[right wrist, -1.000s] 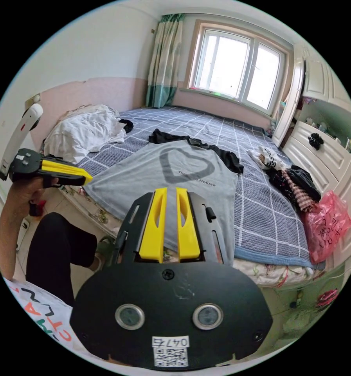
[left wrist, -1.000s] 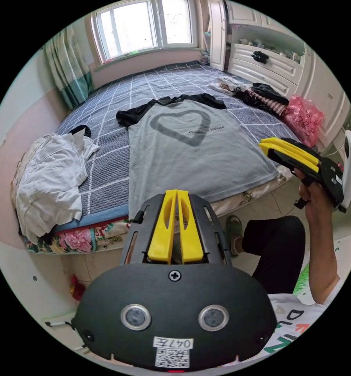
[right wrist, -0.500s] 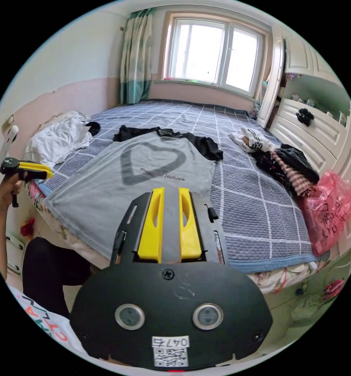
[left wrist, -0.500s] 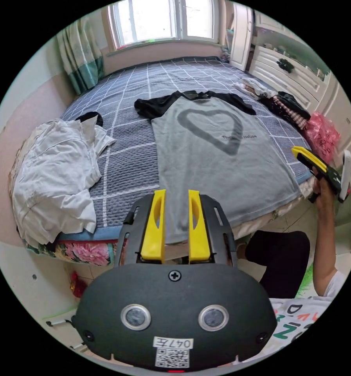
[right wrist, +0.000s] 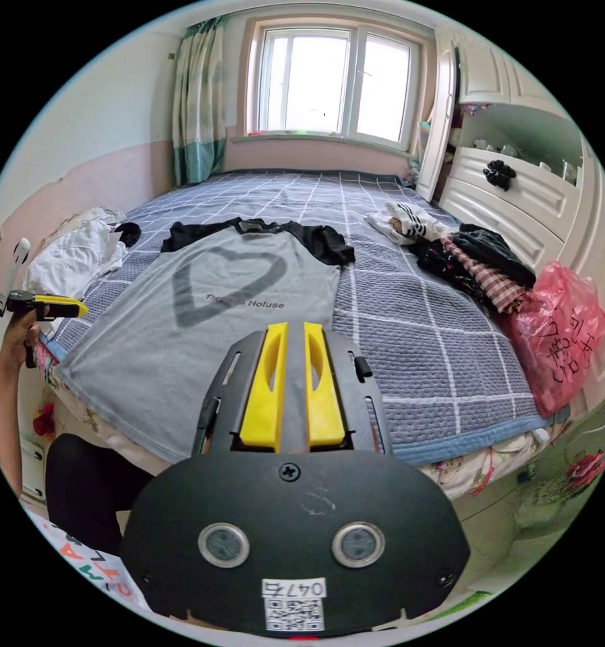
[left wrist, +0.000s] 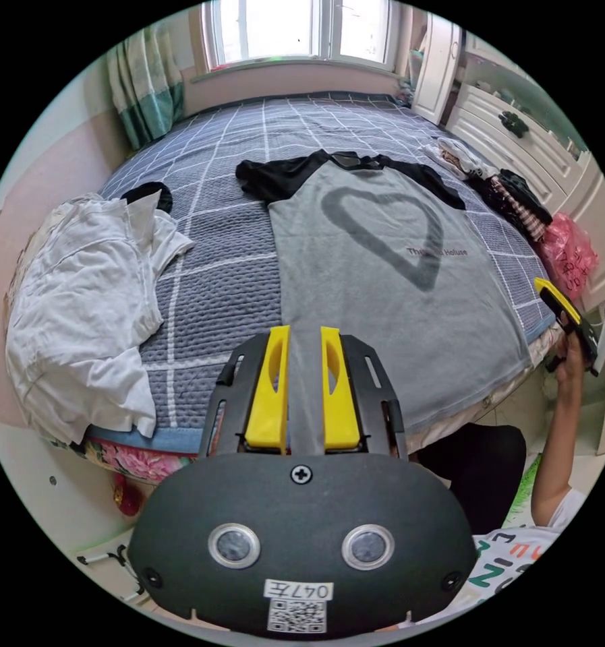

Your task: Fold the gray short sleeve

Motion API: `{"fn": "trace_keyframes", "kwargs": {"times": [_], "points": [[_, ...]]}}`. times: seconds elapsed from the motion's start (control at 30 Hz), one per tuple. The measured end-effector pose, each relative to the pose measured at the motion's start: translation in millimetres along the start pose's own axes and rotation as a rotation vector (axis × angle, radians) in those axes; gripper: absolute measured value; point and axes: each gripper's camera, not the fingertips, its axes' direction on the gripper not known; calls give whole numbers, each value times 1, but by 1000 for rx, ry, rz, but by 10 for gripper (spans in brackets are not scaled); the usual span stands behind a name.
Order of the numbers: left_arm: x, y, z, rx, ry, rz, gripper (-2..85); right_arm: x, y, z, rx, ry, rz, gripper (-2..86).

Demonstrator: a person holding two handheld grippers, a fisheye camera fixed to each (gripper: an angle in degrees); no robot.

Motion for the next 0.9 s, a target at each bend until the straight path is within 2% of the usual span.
{"fn": "trace_keyframes", "kwargs": {"times": [0.2, 0.43, 0.6, 0.73, 0.8, 0.9], "points": [[4, -26, -10, 0, 1, 36, 72, -12, -13, 19, 20, -42, 8, 6], [-13, -53, -13, 12, 9, 62, 63, -15, -33, 28, 96, -219, -42, -7], [-33, -87, -8, 93, 72, 120, 2, -24, -35, 33, 104, -179, -53, -12], [-53, -114, 6, 87, 92, 169, -6, -21, -41, 37, 124, -264, -27, -12], [-75, -138, 16, 48, 116, 118, -7, -19, -53, 41, 139, -297, -20, -12], [-100, -169, 18, 104, 232, 41, -5, -18, -75, 60, 141, -291, 12, -11]]}}
